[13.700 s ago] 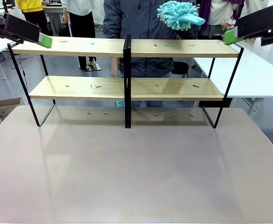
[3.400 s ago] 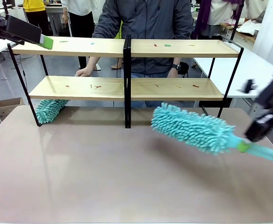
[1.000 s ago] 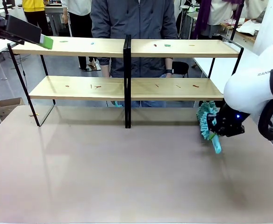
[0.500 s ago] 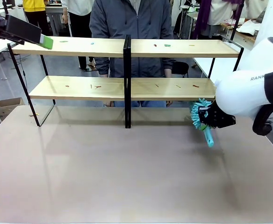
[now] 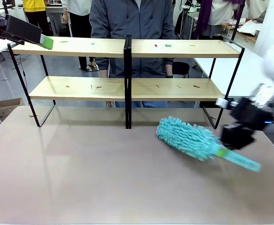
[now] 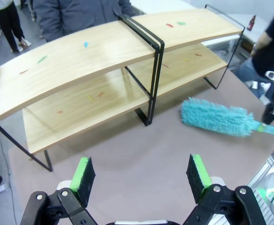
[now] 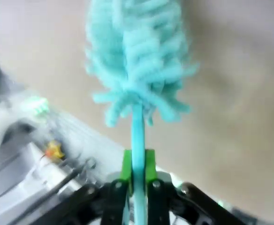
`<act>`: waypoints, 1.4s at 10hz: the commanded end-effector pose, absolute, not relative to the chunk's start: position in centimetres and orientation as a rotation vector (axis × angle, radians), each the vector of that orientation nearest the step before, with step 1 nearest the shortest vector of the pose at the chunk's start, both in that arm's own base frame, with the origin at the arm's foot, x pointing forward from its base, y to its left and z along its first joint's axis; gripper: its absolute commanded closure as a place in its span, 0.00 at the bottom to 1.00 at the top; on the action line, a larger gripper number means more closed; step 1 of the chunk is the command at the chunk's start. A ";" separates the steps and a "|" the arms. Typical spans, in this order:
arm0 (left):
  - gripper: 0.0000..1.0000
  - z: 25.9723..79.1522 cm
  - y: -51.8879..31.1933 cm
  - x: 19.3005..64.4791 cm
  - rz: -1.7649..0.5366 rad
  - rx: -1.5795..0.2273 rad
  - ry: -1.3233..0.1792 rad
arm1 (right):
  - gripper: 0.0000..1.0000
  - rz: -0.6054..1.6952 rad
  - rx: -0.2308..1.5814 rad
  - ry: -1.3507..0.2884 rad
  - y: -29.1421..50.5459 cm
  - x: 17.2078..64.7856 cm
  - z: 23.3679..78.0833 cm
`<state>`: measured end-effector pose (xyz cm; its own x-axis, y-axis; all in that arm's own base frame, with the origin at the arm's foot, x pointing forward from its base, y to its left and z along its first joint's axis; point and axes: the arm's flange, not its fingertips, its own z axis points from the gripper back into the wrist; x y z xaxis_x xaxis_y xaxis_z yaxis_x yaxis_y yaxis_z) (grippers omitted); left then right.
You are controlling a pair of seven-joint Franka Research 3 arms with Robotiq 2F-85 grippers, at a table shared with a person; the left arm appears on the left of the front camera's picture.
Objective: Clean the shelves.
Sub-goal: Clean a randomly selected level of the Shelf with the Duster.
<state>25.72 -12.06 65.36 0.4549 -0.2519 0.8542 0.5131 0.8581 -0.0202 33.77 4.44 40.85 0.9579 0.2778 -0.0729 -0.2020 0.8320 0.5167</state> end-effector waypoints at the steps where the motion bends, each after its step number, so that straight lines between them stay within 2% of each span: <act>1: 0.00 65.4 -11.9 25.7 -0.479 -0.296 -0.996 | 0.88 0.476 0.648 0.060 -5.3 27.5 45.3; 3: 0.00 65.4 -11.9 25.7 -0.479 -0.296 -0.996 | 0.88 0.699 0.803 -0.151 -10.2 24.5 46.8; 4: 0.00 65.4 -11.9 25.7 -0.479 -0.296 -0.996 | 0.88 0.788 0.938 -0.415 -12.4 23.7 47.7; 5: 0.00 65.4 -11.9 25.7 -0.479 -0.296 -0.996 | 0.88 0.746 1.135 -0.767 -14.8 23.4 48.2; 6: 0.00 65.4 -11.9 25.7 -0.479 -0.296 -0.996 | 0.88 0.669 1.229 -0.948 -16.4 23.6 47.9; 7: 0.00 65.4 -11.9 25.7 -0.479 -0.296 -0.996 | 0.88 0.552 1.273 -1.055 -17.5 24.1 47.2; 9: 0.00 65.4 -11.9 25.7 -0.479 -0.296 -0.996 | 0.88 0.264 1.247 -1.198 -18.5 25.5 46.2; 10: 0.00 65.4 -11.9 25.7 -0.479 -0.296 -0.996 | 0.88 0.086 1.218 -1.214 -18.8 26.2 45.5; 11: 0.00 65.4 -11.9 25.7 -0.479 -0.296 -0.996 | 0.88 0.329 1.172 -0.915 -20.0 23.9 47.5; 14: 0.00 65.4 -11.9 25.7 -0.479 -0.296 -0.996 | 0.88 0.329 1.172 -0.915 -20.0 23.9 47.5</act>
